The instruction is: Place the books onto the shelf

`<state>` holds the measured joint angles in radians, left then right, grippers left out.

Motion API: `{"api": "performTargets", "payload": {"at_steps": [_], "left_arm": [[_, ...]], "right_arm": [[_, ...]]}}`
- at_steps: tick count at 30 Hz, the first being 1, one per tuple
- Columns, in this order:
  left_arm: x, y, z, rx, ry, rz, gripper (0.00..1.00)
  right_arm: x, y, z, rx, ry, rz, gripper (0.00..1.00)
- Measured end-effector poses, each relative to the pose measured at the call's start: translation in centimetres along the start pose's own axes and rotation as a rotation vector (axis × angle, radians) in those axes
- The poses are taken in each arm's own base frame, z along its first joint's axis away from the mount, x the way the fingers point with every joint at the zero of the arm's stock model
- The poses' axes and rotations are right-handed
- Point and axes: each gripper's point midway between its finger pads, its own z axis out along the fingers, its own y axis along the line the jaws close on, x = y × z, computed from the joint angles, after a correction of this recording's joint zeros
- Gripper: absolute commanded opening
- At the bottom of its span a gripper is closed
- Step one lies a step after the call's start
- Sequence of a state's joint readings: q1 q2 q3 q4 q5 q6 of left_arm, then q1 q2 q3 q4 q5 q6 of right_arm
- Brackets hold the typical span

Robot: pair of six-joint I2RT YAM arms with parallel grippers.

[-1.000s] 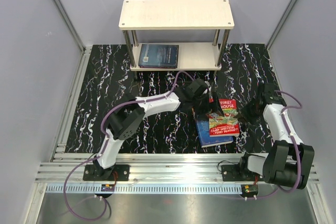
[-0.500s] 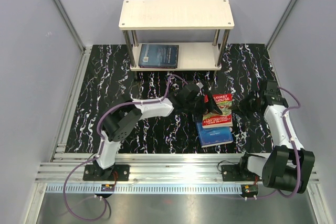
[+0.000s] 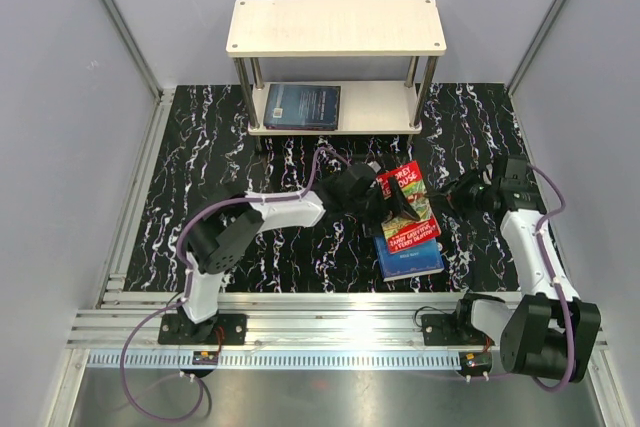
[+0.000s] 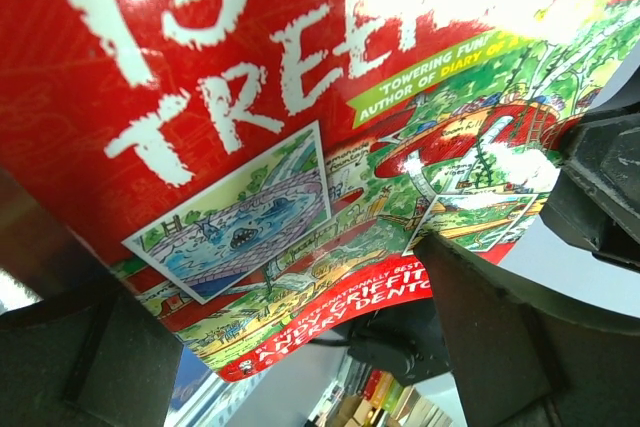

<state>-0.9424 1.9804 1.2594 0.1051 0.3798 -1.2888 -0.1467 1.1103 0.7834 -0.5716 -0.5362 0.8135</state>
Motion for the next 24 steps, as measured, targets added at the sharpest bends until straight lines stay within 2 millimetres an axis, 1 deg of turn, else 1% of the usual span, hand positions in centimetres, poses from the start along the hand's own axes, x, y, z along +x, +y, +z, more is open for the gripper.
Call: {"api": "performTargets", "payload": {"at_steps": [3,6,7,8,10,11,12,13,14,15,18,20,21,22,24], "left_arm": [[0.5,0.3,-0.9,-0.009,-0.006,0.007,0.92],[1.0,0.5,-1.9,-0.029,-0.013,0.027,0.84],[1.0,0.5,-2.2,-0.034,-0.015,0.035,0.72],[0.9,0.5,-2.5,-0.04,-0.019,0.045,0.62],[0.7,0.6,-3.0,-0.054,-0.025,0.066,0.48],[0.4,0.6,-3.3,-0.056,-0.029,0.074,0.33],[0.2,0.5,-3.6,-0.055,-0.032,0.079,0.26],[-0.2,0.1,-3.8,-0.044,-0.037,0.089,0.21],[-0.6,-0.6,-4.0,-0.023,-0.039,0.1,0.05],[-0.9,-1.4,-4.2,-0.003,-0.039,0.112,0.0],[-1.6,-3.3,-5.1,0.045,-0.034,0.143,0.0],[-2.3,-4.1,-5.6,0.066,-0.037,0.151,0.0],[-2.5,-4.3,-5.9,0.075,-0.04,0.155,0.0],[-2.7,-4.5,-6.2,0.082,-0.042,0.156,0.0],[-3.6,-5.0,-7.0,0.102,-0.062,0.157,0.0]], "right_arm": [[1.0,-0.1,-0.1,-0.014,0.016,0.003,0.14],[1.8,-0.2,-0.4,-0.03,0.03,0.017,0.14],[2.0,-0.3,-0.5,-0.034,0.029,0.023,0.14],[2.0,-0.2,-0.6,-0.037,0.025,0.027,0.13],[1.9,-0.2,-0.7,-0.037,0.012,0.028,0.13],[1.8,-0.2,-0.7,-0.034,0.005,0.029,0.13],[1.6,-0.4,-0.6,-0.025,-0.005,0.035,0.13],[1.5,-0.5,-0.6,-0.017,-0.012,0.042,0.13],[1.4,-0.7,-0.5,-0.007,-0.021,0.05,0.13],[1.2,-0.9,-0.5,0.002,-0.032,0.06,0.13],[0.7,-1.0,-0.5,0.018,-0.066,0.074,0.13],[0.6,-0.9,-0.8,0.027,-0.068,0.082,0.13],[0.6,-0.7,-1.0,0.029,-0.067,0.085,0.15],[0.6,-0.4,-1.2,0.034,-0.061,0.091,0.19],[0.5,0.8,-1.9,0.035,-0.048,0.09,0.23]]}}
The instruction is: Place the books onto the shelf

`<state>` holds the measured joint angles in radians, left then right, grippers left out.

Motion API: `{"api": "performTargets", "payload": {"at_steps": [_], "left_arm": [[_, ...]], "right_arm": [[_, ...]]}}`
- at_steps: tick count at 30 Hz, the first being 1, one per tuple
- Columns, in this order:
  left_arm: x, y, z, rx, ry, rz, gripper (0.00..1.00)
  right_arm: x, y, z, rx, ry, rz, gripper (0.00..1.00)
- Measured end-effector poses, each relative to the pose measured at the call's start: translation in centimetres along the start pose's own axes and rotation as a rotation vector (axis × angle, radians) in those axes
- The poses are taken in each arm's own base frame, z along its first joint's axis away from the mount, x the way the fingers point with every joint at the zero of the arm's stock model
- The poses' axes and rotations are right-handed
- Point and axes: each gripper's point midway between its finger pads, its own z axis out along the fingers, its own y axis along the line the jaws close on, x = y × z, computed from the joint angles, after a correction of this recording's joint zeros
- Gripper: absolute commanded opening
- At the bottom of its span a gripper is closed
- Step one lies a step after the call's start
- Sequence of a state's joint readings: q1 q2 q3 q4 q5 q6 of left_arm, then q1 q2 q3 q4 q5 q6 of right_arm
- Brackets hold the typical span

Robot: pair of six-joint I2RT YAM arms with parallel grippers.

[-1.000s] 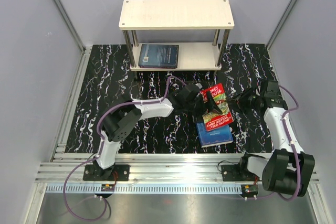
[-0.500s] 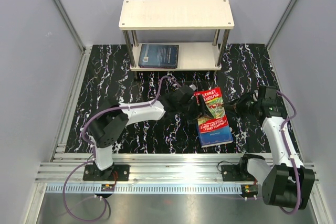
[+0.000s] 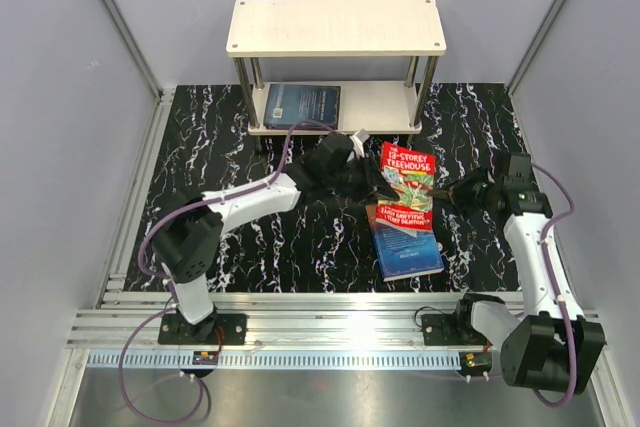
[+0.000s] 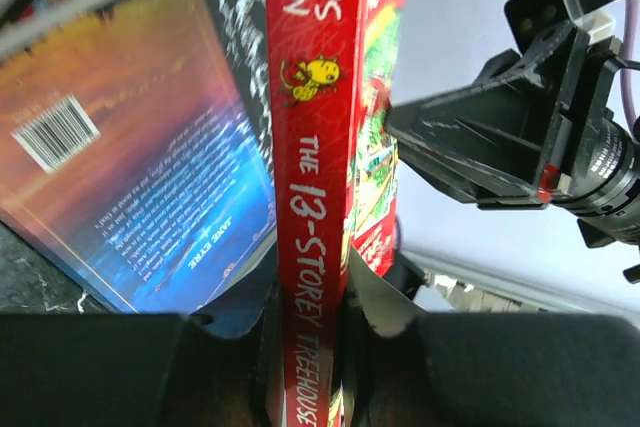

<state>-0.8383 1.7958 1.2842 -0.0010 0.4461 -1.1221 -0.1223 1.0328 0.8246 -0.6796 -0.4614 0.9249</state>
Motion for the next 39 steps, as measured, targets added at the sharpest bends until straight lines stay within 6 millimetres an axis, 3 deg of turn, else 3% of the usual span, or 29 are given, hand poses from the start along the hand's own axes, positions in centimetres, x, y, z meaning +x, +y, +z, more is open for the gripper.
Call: {"api": "performTargets", "payload": {"at_steps": [2,4,9,11,18,24,31,39], "left_arm": [[-1.6,-0.4,-1.3,0.022,-0.056,0.001,0.0],[-4.7,-0.5,-3.1,0.034,-0.18,-0.009,0.0],[-13.1,1.6,-7.7,0.011,-0.513,-0.056,0.0],[-15.2,2.0,-8.6,0.008,-0.622,-0.063,0.0],[-19.6,2.0,-9.5,0.072,-0.862,-0.141,0.0],[-23.1,4.7,-10.5,-0.028,-1.06,-0.219,0.0],[-26.3,6.2,-12.7,-0.084,-1.276,-0.35,0.0],[-28.4,12.0,-11.2,-0.147,-1.39,-0.527,0.02]], "right_arm": [[0.0,2.0,-1.0,-0.009,0.019,-0.016,0.26],[0.2,2.8,-1.7,-0.007,0.037,-0.024,0.26],[0.4,3.8,-3.0,0.024,0.069,-0.035,0.26],[0.6,3.8,-3.3,0.042,0.082,-0.038,0.26],[1.6,1.9,-3.4,0.124,0.144,-0.041,0.25],[2.0,1.3,-3.8,0.158,0.172,-0.069,0.24],[2.1,1.1,-3.9,0.177,0.193,-0.094,0.23],[2.7,0.5,-3.4,0.208,0.236,-0.11,0.21]]}}
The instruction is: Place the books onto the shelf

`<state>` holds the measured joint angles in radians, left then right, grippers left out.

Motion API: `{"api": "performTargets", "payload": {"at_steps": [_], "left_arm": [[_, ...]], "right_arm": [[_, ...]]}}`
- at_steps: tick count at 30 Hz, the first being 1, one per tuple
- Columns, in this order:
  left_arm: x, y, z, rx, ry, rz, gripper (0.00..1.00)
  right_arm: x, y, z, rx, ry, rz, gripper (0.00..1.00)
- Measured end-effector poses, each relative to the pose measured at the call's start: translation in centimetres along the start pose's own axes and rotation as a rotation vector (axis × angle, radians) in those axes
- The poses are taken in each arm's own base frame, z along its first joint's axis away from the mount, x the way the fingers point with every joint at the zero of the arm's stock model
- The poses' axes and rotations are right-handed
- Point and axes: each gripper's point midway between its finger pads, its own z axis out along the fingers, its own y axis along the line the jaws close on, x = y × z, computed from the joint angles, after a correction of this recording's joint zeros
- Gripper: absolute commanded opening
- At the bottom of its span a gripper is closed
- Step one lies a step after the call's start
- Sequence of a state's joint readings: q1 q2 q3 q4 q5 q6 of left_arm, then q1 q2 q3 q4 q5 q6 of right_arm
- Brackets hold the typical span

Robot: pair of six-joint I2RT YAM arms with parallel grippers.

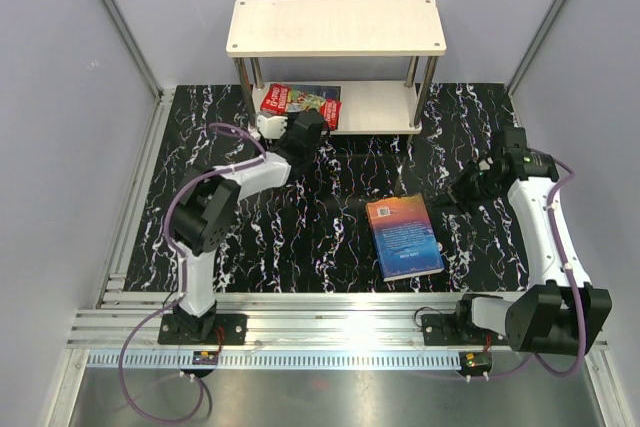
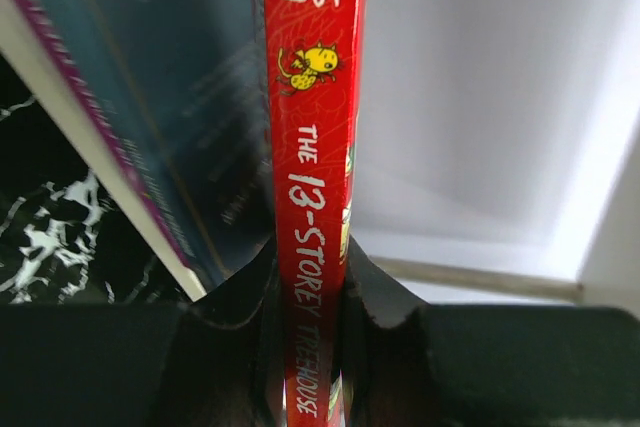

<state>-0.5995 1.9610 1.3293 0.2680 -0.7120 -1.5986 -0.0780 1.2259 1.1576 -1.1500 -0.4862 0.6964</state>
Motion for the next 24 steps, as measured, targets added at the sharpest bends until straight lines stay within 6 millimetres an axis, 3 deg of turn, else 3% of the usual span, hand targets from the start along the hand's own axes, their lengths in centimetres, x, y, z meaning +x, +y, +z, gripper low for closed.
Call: {"api": "performTargets", "payload": {"at_steps": [5,11,15,16,18,19,21,24], "left_arm": [[-0.4,2.1,1.9,-0.048,-0.03,-0.03,0.03],[-1.3,1.0,2.7,-0.043,-0.047,-0.06,0.05],[-1.5,1.1,3.8,-0.058,-0.038,-0.08,0.42],[-1.4,1.1,4.3,-0.06,-0.03,-0.084,0.6],[-0.9,0.8,5.3,-0.06,0.001,-0.096,0.71],[-0.6,0.6,5.9,-0.058,0.019,-0.104,0.84],[-0.1,0.1,6.7,-0.05,0.051,-0.124,0.91],[-0.1,-0.8,6.9,-0.05,0.072,-0.132,0.92]], "right_arm": [[0.4,0.0,0.3,0.008,0.011,-0.027,0.21],[0.6,0.0,0.4,0.015,0.012,-0.045,0.21],[0.7,0.0,0.5,0.019,0.017,-0.049,0.2],[0.7,0.0,0.5,0.019,0.018,-0.049,0.2],[0.7,0.1,0.6,0.02,0.019,-0.051,0.2],[0.7,0.1,0.6,0.02,0.019,-0.051,0.2],[0.7,0.1,0.6,0.02,0.019,-0.051,0.2],[0.7,0.1,0.6,0.02,0.019,-0.052,0.2]]}}
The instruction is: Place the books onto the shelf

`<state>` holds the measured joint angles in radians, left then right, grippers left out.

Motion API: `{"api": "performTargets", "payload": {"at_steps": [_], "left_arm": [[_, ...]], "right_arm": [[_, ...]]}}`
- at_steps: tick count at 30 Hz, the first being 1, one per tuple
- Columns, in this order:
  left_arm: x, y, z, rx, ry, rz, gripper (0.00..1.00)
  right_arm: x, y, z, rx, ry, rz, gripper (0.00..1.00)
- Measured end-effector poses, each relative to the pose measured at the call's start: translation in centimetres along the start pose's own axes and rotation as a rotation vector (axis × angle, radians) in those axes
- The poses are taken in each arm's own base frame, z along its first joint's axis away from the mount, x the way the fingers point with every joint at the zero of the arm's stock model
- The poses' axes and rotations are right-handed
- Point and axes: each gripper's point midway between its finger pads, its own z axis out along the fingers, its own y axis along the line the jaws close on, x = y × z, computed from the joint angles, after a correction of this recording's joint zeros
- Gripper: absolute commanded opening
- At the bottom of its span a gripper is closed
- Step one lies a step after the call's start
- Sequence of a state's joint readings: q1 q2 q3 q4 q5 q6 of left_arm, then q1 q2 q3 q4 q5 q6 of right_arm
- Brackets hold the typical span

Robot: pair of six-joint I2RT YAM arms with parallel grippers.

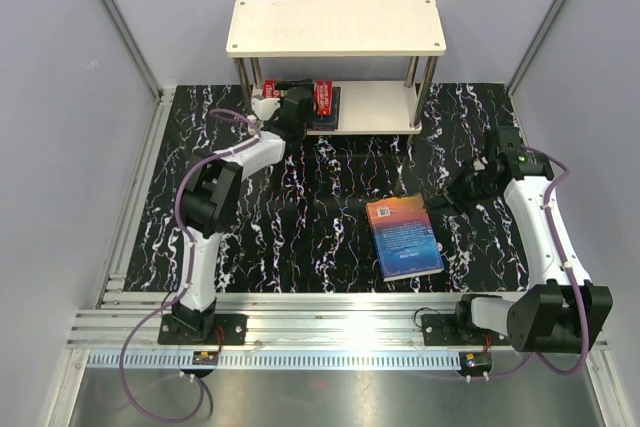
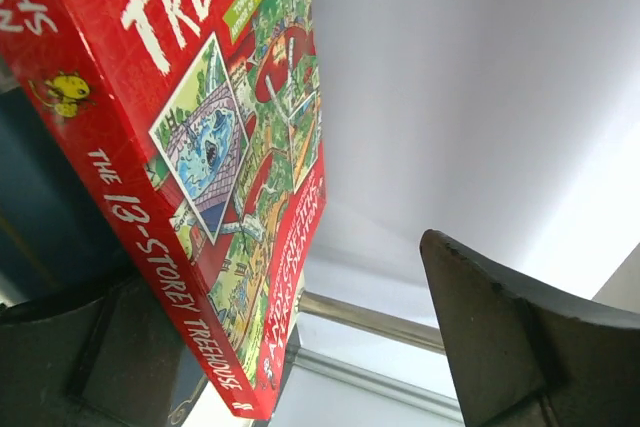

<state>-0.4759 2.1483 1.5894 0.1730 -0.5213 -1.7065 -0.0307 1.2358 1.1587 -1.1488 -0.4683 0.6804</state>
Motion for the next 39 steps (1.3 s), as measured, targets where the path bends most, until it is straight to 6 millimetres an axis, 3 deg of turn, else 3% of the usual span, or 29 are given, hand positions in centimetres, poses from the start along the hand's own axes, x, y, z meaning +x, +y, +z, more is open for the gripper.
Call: {"api": "performTargets", "payload": {"at_steps": [4,11,14,21,27,30,39], "left_arm": [[0.5,0.5,-0.3,-0.017,0.033,-0.021,0.92],[-0.2,1.7,-3.2,-0.049,0.076,-0.023,0.91],[0.1,1.9,-3.6,-0.056,0.101,-0.032,0.99],[1.9,0.8,-3.2,-0.085,0.201,-0.033,0.99],[2.9,0.0,-3.5,-0.229,0.241,0.014,0.99],[2.1,0.6,-4.5,-0.32,0.234,0.037,0.99],[-2.6,5.6,-6.3,-0.565,0.189,0.088,0.99]], "right_arm": [[0.0,0.1,0.0,-0.002,-0.002,-0.002,0.2],[-0.3,0.3,-0.1,-0.008,-0.014,-0.009,0.2],[-0.5,0.4,0.0,-0.014,-0.02,-0.011,0.2],[-0.6,0.6,0.0,-0.02,-0.026,-0.011,0.2],[-0.6,0.6,-0.1,-0.022,-0.029,-0.012,0.2],[-0.6,0.6,-0.2,-0.022,-0.031,-0.013,0.2],[-0.6,0.6,-0.2,-0.02,-0.033,-0.015,0.2]]}}
